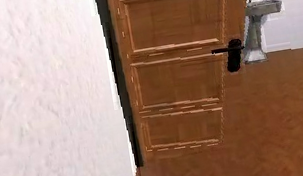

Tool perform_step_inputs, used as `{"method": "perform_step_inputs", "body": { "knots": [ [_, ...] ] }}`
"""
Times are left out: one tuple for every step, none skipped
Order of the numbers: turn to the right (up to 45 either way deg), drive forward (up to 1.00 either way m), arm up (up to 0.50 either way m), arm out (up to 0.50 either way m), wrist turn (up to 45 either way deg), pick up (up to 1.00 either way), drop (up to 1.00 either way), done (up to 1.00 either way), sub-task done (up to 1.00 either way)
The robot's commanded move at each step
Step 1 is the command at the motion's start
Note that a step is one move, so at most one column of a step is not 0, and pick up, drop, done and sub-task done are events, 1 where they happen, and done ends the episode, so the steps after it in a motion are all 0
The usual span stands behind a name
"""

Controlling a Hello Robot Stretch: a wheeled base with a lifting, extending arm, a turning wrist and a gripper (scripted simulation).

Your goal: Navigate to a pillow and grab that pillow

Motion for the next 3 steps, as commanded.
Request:
{"method": "perform_step_inputs", "body": {
  "knots": [
    [45.0,0.0,0.0,0.0,0.0,0.0,0.0,0.0,0.0],
    [0.0,1.0,0.0,0.0,0.0,0.0,0.0,0.0,0.0],
    [0.0,0.6,0.0,0.0,0.0,0.0,0.0,0.0,0.0]
  ]
}}
